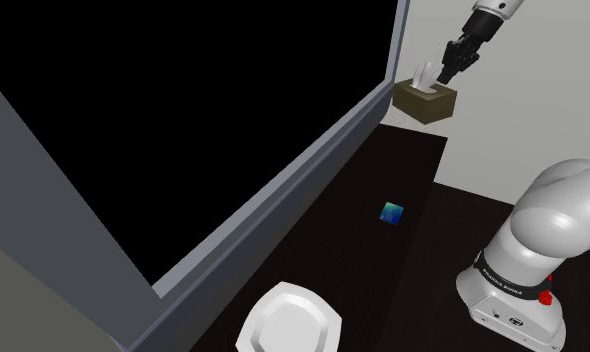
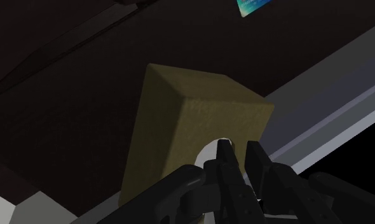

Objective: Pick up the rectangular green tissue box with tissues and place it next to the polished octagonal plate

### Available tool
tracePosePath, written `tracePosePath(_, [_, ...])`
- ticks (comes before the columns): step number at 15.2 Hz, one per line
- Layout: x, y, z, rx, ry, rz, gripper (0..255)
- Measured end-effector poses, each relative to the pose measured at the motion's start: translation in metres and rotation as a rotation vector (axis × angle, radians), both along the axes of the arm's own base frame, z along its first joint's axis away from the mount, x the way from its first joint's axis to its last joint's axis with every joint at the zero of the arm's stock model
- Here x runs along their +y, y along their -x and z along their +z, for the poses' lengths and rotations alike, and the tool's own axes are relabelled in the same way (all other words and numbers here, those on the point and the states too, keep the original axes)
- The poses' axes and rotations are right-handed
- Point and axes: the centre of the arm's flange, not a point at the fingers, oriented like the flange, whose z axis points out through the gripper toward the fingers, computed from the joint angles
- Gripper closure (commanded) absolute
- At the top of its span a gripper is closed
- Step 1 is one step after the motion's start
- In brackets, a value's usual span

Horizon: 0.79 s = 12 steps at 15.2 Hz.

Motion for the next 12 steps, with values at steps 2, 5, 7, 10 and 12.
tracePosePath(2, [0.022, 0.006, 0.001, 0.0, -0.001, 0.0, 255])
tracePosePath(5, [0.058, 0.011, -0.001, -0.001, -0.001, 0.001, 255])
tracePosePath(7, [0.085, 0.016, 0.004, -0.001, -0.001, 0.002, 255])
tracePosePath(10, [0.124, 0.022, 0.001, -0.001, -0.001, 0.001, 255])
tracePosePath(12, [0.152, 0.029, 0.003, 0.0, 0.0, 0.001, 255])
